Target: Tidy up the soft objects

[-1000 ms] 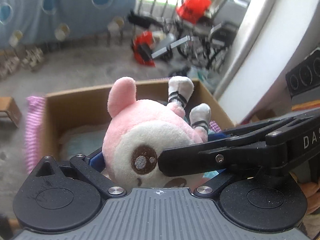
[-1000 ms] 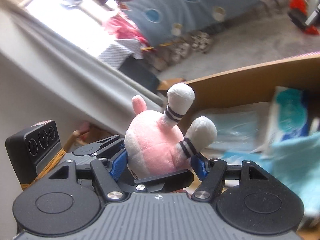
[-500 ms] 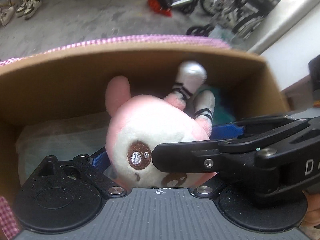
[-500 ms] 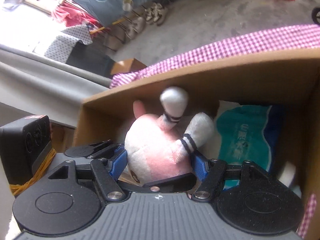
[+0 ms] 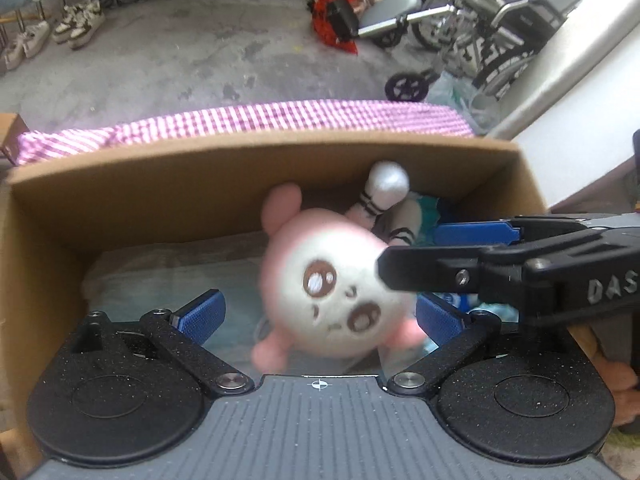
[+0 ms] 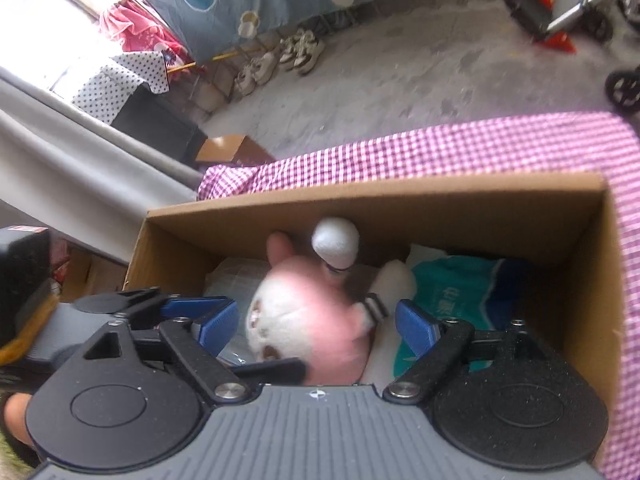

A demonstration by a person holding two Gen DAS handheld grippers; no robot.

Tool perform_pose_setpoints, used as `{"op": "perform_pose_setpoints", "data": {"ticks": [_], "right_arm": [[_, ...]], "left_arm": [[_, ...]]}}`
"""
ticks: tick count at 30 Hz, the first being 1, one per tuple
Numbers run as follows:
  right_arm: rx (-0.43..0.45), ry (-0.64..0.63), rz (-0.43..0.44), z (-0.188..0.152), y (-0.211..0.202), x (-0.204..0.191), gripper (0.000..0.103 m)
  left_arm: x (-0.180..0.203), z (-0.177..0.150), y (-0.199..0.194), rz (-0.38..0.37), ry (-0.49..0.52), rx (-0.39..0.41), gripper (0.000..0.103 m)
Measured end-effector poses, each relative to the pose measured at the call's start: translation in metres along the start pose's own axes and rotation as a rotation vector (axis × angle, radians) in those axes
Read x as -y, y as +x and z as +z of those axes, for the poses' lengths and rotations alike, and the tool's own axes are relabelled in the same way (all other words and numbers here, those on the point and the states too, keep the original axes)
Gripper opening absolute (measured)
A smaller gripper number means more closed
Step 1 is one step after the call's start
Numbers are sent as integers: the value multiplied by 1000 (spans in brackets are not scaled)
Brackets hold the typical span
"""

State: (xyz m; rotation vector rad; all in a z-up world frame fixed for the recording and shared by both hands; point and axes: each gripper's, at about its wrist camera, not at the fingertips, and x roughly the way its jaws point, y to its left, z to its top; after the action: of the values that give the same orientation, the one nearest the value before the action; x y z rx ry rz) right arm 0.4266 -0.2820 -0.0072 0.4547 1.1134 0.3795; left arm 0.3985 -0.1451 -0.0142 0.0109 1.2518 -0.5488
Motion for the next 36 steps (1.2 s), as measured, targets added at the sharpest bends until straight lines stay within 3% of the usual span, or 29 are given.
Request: {"op": "perform_pose_setpoints", "data": {"ticks": [4, 9, 14, 18, 23, 29, 31, 36], "right_arm": [[58, 8, 0, -11, -33, -5, 88], [173, 8, 76, -43, -98, -17, 88], [311, -54, 210, -112, -174, -34, 93], [334, -88, 305, -170, -198, -45, 96], [287, -61, 357, -229, -164, -51, 96], [169, 13, 375, -266, -71, -71, 93], [126, 4, 346, -270, -40, -85, 84], [79, -105, 179, -278, 11, -125, 67]], "left_arm": [[-1, -9, -33, 4, 0, 55, 102], [-7, -34, -93, -26, 9, 161, 102], [-20, -84, -162, -68, 12, 275, 102], [-34, -145, -200, -79, 27, 353, 102], [-53, -220, -197, -56, -16, 364, 102], [-69, -279, -155, 51, -86, 357, 102], [-74, -289, -139, 87, -94, 347, 102], [-83, -304, -107, 183, -89, 307, 100]]}}
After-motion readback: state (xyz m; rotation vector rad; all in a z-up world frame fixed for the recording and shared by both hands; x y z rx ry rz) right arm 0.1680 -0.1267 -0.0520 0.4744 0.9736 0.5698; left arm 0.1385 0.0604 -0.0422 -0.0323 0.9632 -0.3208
